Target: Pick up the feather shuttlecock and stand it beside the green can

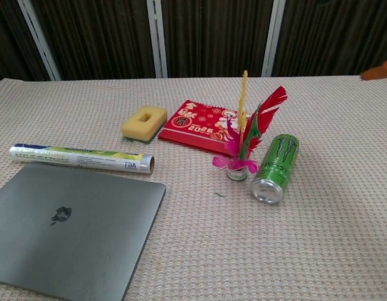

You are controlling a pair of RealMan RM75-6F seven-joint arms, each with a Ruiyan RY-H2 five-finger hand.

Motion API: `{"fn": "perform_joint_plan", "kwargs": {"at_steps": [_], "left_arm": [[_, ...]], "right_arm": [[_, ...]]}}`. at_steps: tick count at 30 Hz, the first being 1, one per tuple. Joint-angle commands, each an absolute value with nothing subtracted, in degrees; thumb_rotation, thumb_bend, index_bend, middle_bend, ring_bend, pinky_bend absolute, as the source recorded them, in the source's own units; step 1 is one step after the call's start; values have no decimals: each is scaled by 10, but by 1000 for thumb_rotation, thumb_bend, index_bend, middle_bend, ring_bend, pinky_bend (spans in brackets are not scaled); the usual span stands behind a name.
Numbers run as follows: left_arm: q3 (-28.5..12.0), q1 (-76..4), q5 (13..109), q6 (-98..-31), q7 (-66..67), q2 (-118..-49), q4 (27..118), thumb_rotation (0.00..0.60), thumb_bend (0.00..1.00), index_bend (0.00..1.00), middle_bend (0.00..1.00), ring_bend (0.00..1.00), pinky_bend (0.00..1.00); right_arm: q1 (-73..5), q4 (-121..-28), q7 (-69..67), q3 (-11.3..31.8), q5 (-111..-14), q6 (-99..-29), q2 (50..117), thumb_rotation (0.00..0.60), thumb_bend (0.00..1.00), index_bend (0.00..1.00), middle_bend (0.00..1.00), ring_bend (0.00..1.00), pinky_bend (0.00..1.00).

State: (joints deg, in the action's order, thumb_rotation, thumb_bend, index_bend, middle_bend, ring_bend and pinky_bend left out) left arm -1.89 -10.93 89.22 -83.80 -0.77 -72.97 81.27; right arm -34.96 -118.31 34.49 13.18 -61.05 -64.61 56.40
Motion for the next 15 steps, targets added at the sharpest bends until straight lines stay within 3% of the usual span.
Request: {"fn": "perform_joint_plan", "kwargs": {"at_steps": [1,9,15], "left_arm": [[-19,-108,897,-845,-12,-731,811,600,53,0,0,0,0],[-22,-97,923,-895,-34,-747,794,600,52,0,0,0,0],[-21,-93,937,-916,-38,-756,781,600,52,0,0,0,0]], "right_arm": [[-285,-1147,273,105,-630,-702,544,600,82,0,0,0,0],[-138,-990,146,17,-730,-838,612,600,80,0,0,0,0],[-89,-936,126,-4,-765,-893,658,600,80,0,0,0,0]]}}
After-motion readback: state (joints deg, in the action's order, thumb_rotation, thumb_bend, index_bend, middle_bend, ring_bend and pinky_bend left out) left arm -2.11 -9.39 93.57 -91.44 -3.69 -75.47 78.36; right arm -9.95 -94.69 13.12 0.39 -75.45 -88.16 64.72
